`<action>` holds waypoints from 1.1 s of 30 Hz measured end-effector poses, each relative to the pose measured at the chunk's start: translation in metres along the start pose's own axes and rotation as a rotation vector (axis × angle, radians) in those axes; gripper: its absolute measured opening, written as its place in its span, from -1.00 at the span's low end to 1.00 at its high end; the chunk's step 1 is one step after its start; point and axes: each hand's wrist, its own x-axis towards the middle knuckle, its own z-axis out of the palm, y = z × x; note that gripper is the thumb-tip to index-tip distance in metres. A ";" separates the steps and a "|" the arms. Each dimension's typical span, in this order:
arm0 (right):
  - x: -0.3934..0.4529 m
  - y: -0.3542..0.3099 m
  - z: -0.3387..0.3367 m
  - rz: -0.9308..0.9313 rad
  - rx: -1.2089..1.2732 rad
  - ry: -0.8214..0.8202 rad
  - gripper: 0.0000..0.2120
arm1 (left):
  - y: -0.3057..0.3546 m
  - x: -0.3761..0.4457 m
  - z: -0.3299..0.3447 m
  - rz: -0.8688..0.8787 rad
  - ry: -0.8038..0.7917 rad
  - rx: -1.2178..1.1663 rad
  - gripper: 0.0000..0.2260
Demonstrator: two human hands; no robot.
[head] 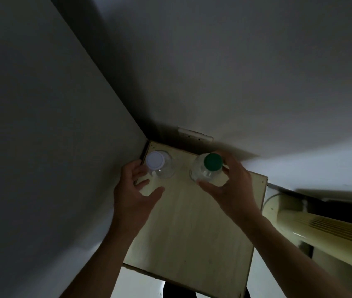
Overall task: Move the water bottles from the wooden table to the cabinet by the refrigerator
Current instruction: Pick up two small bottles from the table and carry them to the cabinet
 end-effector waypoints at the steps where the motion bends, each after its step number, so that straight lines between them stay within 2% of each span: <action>1: 0.000 0.000 0.000 0.002 -0.008 -0.008 -0.37 | 0.001 -0.001 -0.001 -0.008 0.001 -0.001 -0.28; 9: -0.001 -0.015 -0.021 0.050 -0.049 -0.111 -0.18 | 0.035 -0.011 -0.012 -0.029 0.008 0.032 -0.34; 17: -0.001 -0.069 -0.091 -0.049 -0.131 -0.201 -0.20 | 0.116 -0.015 -0.033 0.044 0.068 0.117 -0.42; 25: -0.021 -0.160 -0.204 -0.146 -0.300 -0.239 -0.21 | 0.231 -0.044 -0.046 0.183 0.088 0.272 -0.57; 30: -0.039 -0.233 -0.264 -0.242 -0.337 -0.198 -0.21 | 0.308 -0.077 -0.056 0.318 0.064 0.329 -0.55; 33: -0.052 -0.264 -0.288 -0.294 -0.346 -0.144 -0.21 | 0.342 -0.096 -0.062 0.316 0.058 0.305 -0.51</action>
